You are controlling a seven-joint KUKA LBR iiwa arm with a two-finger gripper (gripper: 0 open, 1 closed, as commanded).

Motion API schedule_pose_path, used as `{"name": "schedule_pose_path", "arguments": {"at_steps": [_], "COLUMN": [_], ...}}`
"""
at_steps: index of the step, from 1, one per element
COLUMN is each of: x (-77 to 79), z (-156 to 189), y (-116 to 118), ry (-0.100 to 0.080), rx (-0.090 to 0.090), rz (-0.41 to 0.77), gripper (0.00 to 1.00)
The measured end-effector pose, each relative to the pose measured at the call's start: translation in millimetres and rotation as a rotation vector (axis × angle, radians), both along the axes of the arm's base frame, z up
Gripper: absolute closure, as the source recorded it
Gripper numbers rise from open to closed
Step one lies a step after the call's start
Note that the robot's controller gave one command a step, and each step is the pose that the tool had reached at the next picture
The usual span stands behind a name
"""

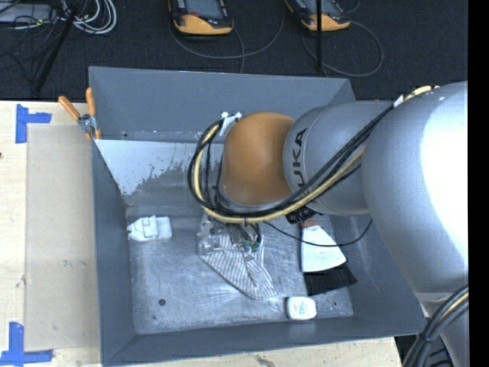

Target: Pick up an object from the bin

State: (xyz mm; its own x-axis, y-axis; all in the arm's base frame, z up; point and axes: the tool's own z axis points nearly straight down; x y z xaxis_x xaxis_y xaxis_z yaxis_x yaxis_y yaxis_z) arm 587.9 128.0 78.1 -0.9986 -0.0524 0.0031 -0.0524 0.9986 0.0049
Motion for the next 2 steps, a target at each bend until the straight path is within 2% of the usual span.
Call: {"name": "schedule_pose_path", "arguments": {"at_steps": [1,2], "x": [-50.3,-50.4], "z": [119.6,119.4], "y": [-29.2,-29.3], "ry": [-0.004,-0.004], "rx": [-0.004,-0.004], "rz": [0.148,0.148], "gripper": [1.0,1.0]}}
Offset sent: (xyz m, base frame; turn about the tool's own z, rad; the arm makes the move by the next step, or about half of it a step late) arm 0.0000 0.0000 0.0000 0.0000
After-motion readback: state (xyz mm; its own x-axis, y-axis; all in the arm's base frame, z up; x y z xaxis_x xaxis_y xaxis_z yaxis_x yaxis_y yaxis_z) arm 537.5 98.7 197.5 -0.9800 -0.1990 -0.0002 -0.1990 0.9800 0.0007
